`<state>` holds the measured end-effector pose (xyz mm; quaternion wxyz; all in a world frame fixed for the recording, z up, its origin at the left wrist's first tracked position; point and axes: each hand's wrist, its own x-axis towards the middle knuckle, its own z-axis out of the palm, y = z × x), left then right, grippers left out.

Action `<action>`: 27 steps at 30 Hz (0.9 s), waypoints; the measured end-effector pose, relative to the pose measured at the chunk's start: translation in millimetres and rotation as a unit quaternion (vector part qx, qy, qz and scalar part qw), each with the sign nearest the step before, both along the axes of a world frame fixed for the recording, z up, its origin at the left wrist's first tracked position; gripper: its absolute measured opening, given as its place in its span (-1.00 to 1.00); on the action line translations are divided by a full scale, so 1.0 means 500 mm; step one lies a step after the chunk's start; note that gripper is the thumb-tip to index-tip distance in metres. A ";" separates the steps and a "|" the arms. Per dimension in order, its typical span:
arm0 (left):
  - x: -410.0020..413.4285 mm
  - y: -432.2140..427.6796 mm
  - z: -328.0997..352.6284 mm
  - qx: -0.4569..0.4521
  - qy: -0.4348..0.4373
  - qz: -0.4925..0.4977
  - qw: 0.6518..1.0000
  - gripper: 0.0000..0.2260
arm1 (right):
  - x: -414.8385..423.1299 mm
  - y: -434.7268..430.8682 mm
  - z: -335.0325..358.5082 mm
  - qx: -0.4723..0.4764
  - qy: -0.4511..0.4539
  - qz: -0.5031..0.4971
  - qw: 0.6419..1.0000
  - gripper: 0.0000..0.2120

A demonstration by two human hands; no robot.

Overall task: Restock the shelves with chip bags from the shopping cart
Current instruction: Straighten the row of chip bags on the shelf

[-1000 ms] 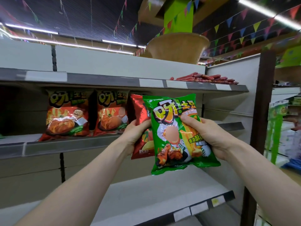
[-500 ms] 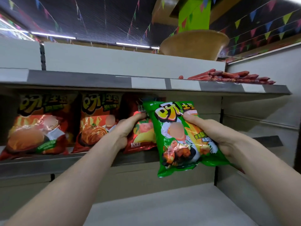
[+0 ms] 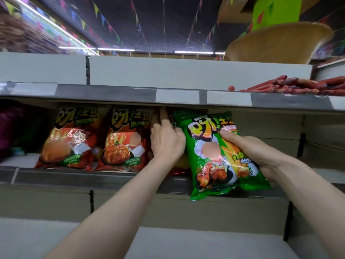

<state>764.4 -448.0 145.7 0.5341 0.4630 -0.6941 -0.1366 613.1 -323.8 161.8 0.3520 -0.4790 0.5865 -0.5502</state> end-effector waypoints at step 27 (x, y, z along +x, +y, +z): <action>-0.140 0.103 -0.022 -0.240 -0.226 0.040 0.943 -0.47 | -0.238 -0.037 -0.031 -0.045 -0.013 -0.116 0.992 -0.52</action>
